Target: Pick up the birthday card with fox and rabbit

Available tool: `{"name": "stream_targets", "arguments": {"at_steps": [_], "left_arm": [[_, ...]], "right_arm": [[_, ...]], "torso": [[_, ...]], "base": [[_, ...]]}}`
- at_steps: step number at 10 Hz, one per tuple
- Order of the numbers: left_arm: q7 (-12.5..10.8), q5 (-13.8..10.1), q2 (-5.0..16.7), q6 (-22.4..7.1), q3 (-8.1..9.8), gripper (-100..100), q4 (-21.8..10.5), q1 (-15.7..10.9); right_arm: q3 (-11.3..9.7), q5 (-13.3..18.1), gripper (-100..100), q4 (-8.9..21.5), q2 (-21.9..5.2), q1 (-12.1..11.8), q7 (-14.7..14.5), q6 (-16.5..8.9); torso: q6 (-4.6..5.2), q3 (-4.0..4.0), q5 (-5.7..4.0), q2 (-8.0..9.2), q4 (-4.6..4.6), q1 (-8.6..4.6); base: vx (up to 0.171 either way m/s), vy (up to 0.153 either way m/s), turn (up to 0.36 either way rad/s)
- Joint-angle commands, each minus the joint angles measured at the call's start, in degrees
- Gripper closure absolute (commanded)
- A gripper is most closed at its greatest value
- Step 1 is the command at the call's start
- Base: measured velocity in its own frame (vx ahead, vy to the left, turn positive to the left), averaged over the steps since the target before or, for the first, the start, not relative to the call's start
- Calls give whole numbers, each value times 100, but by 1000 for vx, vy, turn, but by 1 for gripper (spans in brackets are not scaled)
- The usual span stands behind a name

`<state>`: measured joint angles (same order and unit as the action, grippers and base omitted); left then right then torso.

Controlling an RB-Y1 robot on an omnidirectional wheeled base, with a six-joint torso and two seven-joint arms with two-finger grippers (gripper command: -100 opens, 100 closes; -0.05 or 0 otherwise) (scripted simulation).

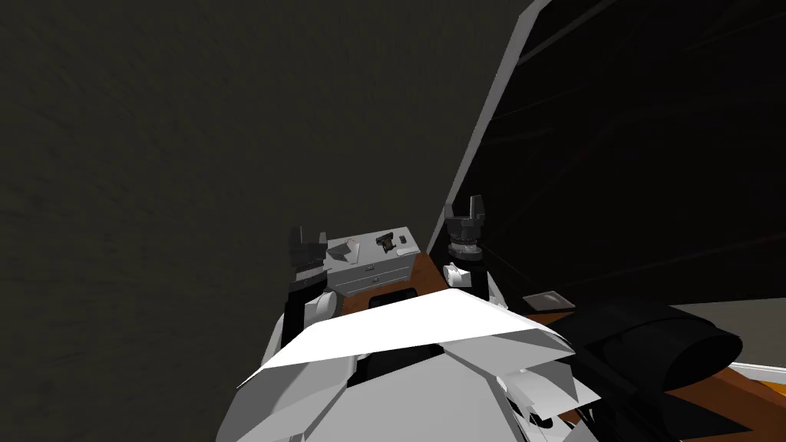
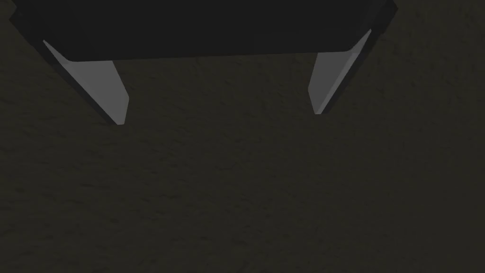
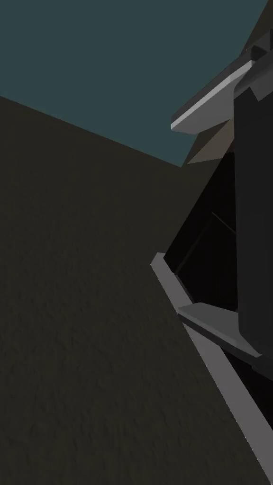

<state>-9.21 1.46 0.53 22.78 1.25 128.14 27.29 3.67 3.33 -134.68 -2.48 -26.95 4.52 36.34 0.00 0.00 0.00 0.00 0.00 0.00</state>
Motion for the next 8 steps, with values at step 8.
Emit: {"name": "stream_targets", "arguments": {"at_steps": [8], "left_arm": [[283, -94, 641, -966, -109, -100, -375, -410]], "right_arm": [[0, 0, 0, 0, 0, 1, 0, 0]], "torso": [[1, 20, 2, 34, 8, 8]], "base": [[-88, -1, -163]]}}
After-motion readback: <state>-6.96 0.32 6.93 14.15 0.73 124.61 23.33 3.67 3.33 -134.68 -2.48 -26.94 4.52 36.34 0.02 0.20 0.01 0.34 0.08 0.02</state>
